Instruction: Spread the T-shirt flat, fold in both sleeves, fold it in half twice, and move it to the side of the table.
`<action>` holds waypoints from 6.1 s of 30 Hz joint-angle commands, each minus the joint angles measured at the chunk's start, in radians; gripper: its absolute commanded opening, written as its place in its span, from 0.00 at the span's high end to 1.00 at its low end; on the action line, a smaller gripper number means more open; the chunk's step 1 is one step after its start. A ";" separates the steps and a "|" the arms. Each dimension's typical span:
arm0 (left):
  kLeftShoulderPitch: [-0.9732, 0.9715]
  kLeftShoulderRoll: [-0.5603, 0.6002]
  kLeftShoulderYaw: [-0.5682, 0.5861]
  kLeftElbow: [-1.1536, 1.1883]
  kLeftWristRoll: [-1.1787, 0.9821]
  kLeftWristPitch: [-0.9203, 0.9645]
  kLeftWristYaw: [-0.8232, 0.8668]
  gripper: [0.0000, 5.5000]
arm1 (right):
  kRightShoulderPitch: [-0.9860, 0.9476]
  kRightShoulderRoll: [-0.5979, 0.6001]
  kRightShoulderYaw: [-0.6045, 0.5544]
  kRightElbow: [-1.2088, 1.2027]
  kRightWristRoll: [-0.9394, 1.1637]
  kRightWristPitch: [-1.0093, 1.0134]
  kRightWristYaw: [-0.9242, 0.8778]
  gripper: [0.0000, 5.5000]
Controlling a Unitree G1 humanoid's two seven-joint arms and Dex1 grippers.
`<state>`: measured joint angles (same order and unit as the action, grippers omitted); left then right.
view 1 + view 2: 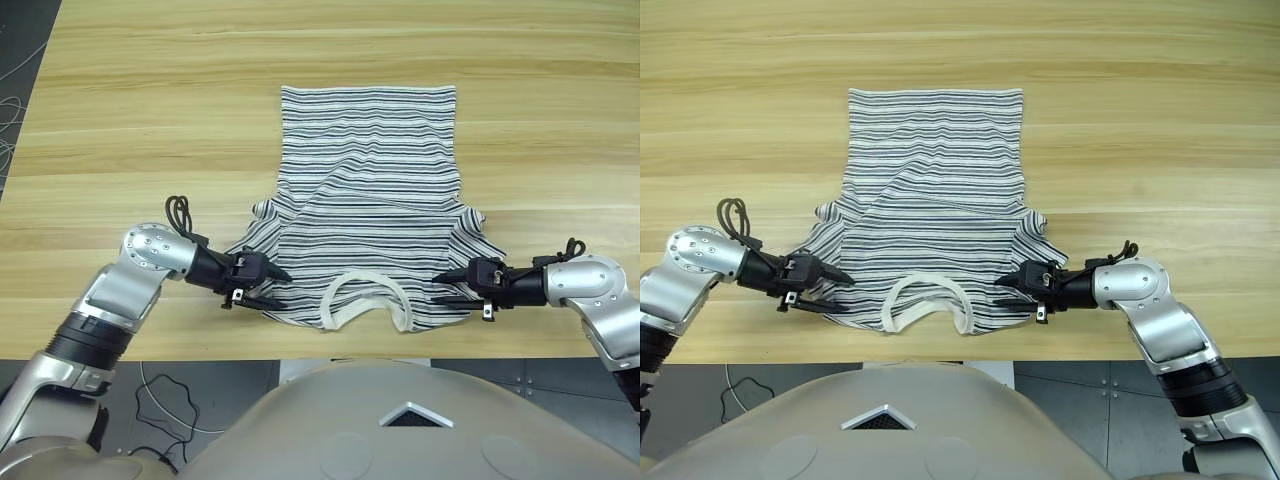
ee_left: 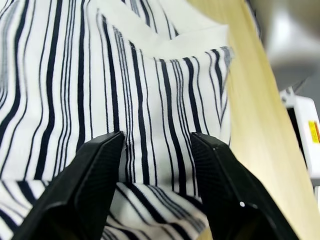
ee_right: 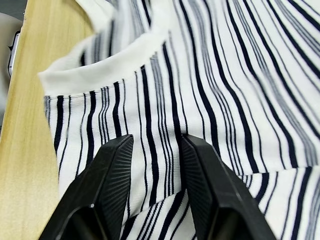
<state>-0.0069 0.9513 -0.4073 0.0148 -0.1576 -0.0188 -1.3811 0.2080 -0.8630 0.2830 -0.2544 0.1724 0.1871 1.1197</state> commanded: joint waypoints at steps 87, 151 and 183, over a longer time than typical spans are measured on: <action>0.367 -0.414 0.696 -0.355 -1.012 1.056 1.543 0.64 | -0.043 0.737 -0.389 -0.365 0.332 -0.078 -0.931 0.68; 0.329 -0.283 0.478 -0.533 -0.461 0.984 1.022 0.98 | -0.040 0.752 -0.370 -0.310 0.296 -0.108 -0.912 0.68; 0.257 -0.483 0.687 -0.692 -0.720 1.009 1.059 0.45 | 0.141 0.645 -0.478 -0.304 0.499 0.427 -0.944 0.68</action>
<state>0.2787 0.5092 0.2408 -0.6547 -0.8511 1.0332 -0.3474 0.2960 -0.2014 -0.1432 -0.4980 0.5514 0.4973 0.1894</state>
